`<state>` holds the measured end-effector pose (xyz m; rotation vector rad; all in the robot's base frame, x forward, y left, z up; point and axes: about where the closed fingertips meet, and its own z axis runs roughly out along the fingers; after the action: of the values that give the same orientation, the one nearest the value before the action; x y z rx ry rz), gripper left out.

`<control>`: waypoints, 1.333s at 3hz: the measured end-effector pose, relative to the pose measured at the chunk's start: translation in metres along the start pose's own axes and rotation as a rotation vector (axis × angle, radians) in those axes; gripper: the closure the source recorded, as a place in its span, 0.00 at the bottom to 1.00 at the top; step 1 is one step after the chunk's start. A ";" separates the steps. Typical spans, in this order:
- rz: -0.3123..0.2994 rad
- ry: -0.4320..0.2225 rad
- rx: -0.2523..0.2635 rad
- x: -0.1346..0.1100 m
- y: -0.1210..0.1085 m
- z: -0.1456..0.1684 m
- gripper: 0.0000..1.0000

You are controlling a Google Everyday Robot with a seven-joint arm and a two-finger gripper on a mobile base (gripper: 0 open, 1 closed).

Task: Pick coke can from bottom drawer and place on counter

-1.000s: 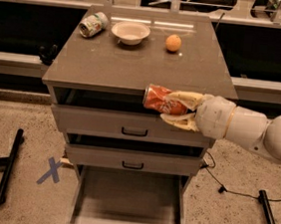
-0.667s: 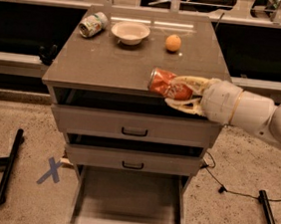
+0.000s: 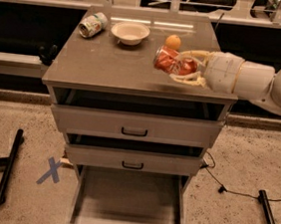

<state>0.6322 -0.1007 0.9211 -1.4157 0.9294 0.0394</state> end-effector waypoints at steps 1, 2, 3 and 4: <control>0.077 0.002 -0.039 0.014 -0.009 0.016 1.00; 0.144 0.026 -0.084 0.034 -0.010 0.032 1.00; 0.186 0.070 -0.108 0.055 -0.008 0.042 0.83; 0.215 0.088 -0.117 0.068 -0.007 0.049 0.59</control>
Offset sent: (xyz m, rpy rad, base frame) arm 0.0724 0.0066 -0.0314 -0.0059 0.2746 -0.0051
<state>0.7061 -0.0944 0.8823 -1.4282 1.1657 0.1958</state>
